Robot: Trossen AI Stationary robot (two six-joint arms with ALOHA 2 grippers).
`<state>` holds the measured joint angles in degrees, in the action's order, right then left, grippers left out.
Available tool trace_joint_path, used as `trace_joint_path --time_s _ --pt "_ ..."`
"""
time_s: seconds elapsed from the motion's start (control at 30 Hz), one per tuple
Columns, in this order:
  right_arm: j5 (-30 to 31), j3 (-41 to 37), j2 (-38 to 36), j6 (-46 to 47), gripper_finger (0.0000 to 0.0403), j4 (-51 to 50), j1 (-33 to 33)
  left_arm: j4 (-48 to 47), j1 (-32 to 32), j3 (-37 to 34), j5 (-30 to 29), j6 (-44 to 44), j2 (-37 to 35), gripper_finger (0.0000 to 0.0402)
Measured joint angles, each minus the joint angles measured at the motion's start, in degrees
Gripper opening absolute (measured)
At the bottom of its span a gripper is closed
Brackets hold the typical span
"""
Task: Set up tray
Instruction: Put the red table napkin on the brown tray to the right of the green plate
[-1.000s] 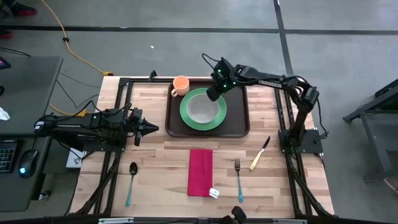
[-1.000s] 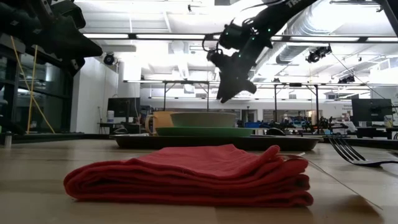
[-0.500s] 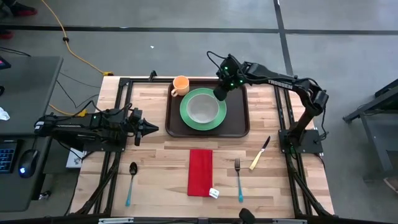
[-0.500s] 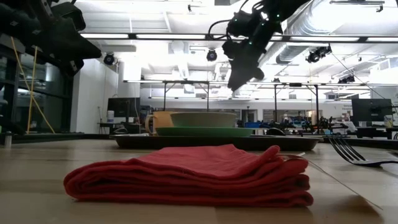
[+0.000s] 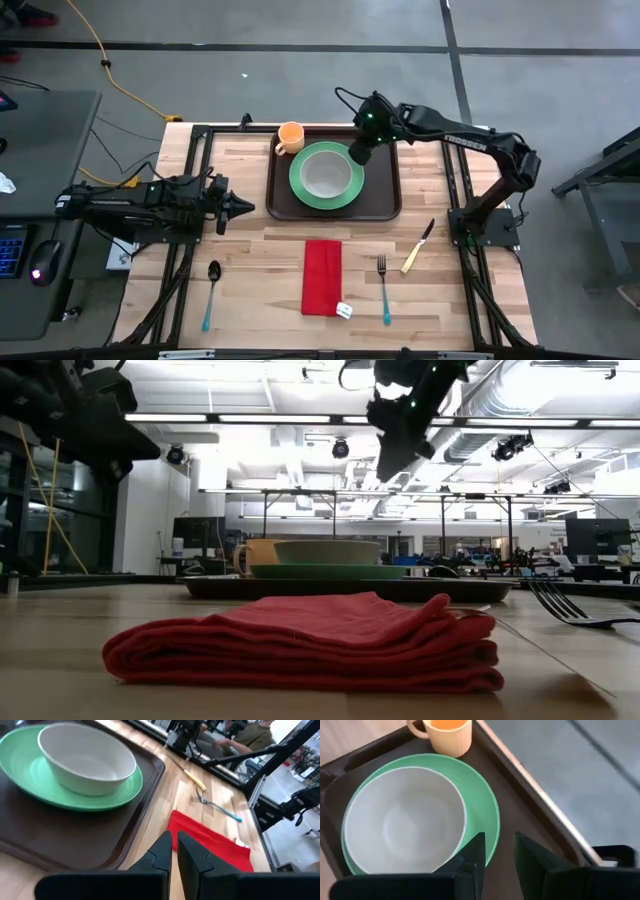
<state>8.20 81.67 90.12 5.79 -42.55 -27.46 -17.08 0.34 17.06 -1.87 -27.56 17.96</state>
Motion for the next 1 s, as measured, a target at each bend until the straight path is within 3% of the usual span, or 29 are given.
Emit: trace_joint_path --time_s 0.67,1.0 --pt "3.37 -0.53 -12.15 -0.28 0.0078 -9.49 1.92 -1.39 0.01 0.0 -0.01 -1.48 0.01 0.0056" --pt "0.13 -21.42 -30.49 5.56 0.0078 3.48 1.92 -1.49 0.02 0.0 0.0 -1.61 0.01 0.0056"
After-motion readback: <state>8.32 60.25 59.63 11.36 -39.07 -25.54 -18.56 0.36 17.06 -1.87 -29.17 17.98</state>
